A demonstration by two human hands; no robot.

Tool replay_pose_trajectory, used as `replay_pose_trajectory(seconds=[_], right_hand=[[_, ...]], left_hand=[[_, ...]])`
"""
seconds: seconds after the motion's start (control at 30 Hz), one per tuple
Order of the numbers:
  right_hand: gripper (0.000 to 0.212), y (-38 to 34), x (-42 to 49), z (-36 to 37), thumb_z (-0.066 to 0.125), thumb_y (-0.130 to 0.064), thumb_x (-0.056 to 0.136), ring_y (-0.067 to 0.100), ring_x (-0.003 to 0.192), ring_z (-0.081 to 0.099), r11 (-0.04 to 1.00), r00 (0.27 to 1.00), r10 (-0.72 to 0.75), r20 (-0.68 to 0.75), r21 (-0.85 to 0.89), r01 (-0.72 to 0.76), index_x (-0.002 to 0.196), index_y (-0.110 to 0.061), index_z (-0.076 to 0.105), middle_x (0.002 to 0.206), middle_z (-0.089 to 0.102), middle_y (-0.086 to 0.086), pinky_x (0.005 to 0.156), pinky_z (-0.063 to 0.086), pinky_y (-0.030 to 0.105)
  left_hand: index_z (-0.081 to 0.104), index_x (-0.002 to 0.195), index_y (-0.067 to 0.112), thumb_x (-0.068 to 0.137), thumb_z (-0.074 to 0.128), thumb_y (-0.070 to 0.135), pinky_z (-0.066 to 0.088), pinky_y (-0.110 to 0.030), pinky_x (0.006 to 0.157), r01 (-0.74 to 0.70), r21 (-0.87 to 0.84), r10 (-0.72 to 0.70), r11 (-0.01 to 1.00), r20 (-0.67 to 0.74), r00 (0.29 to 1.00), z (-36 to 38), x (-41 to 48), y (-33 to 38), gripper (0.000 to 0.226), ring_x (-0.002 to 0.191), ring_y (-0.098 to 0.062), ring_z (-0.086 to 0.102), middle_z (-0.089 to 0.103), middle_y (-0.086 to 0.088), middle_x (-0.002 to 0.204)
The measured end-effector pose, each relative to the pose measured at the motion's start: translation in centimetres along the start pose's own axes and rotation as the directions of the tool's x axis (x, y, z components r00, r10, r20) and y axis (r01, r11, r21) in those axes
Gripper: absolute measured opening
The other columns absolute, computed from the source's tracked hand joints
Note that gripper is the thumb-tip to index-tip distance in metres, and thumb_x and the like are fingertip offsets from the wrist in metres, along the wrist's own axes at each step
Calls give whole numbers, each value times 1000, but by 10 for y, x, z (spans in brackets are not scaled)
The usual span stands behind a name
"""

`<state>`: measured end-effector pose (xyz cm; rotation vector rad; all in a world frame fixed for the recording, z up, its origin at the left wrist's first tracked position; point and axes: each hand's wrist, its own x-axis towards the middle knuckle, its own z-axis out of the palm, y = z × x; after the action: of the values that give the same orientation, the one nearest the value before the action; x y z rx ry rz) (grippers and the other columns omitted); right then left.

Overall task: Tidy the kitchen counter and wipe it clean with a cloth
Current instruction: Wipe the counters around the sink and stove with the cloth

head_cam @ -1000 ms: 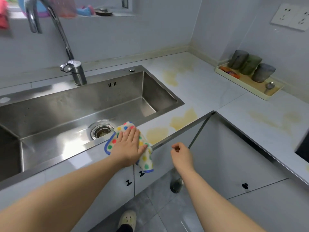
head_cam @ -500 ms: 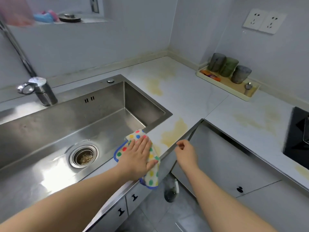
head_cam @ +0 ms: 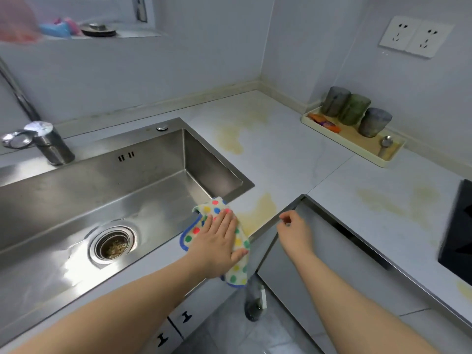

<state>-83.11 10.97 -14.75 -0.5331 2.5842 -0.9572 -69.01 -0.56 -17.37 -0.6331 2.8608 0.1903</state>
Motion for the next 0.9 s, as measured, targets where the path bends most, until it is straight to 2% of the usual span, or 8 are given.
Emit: replay_pose_trajectory(seconds=[0.1, 0.2, 0.3, 0.37, 0.5, 0.6, 0.77, 0.9], right_hand=[[27, 5, 14, -16, 43, -11, 93, 22, 99, 55, 996, 998, -44, 33, -77, 46, 117, -11, 56, 122, 55, 6, 73, 37, 25], [28, 13, 29, -32, 44, -13, 93, 23, 104, 56, 989, 995, -86, 58, -118, 93, 118, -12, 55, 124, 56, 5, 73, 40, 26], [29, 21, 38, -44, 44, -15, 92, 21, 106, 56, 981, 990, -111, 87, -153, 123, 119, -14, 55, 124, 57, 2, 82, 46, 30], [29, 29, 45, -53, 44, -16, 92, 20, 106, 55, 979, 987, -116, 114, -154, 132, 119, -16, 55, 122, 57, 1, 85, 47, 32], [28, 32, 54, -56, 46, -14, 90, 21, 107, 55, 983, 983, -131, 131, -113, 146, 116, -15, 56, 121, 59, 2, 90, 47, 35], [28, 37, 60, -58, 45, -13, 90, 22, 109, 55, 984, 980, -130, 151, -105, 147, 116, -15, 56, 123, 58, 1, 92, 46, 36], [28, 45, 69, -66, 45, -10, 90, 22, 105, 56, 986, 980, -137, 143, -72, 148, 115, -13, 58, 117, 61, 3, 88, 48, 34], [28, 47, 78, -72, 44, -8, 90, 22, 106, 54, 988, 980, -138, 142, -49, 147, 114, -12, 58, 116, 60, 3, 87, 48, 35]], left_hand=[[-15, 148, 10, 53, -39, 74, -17, -34, 112, 70, -50, -72, 996, -20, 997, -3, 11, 3, 117, 141, -18, -25, -20, -7, 157], [-15, 148, 8, 82, -14, 69, -14, -36, 115, 191, -92, -193, 977, -11, 981, -7, 25, 28, 89, 144, -22, -21, -20, -8, 157], [-17, 147, 11, 52, -37, 74, -17, -32, 111, 70, -32, -70, 997, 23, 997, -12, 35, 30, 116, 144, -20, -20, -20, -7, 156], [-12, 149, 12, 42, -42, 76, -14, -32, 113, 111, -32, -111, 993, 11, 994, -17, 47, 26, 128, 145, -19, -16, -16, -5, 158], [-11, 149, 8, 94, 2, 58, -11, -37, 117, 231, -58, -232, 971, -4, 973, -20, 64, 52, 75, 145, -22, -18, -16, -9, 157], [-14, 148, 10, 98, 11, 52, -13, -34, 116, 114, 6, -114, 993, 67, 991, -26, 76, 64, 70, 145, -20, -19, -19, -8, 157], [-11, 149, 8, 99, 11, 50, -10, -38, 118, 244, -89, -241, 966, 49, 969, -30, 102, 76, 69, 145, -22, -18, -17, -8, 157], [-14, 148, 9, 98, 10, 52, -11, -36, 117, 183, -41, -179, 982, 71, 981, -31, 104, 83, 71, 144, -21, -19, -19, -8, 157]])
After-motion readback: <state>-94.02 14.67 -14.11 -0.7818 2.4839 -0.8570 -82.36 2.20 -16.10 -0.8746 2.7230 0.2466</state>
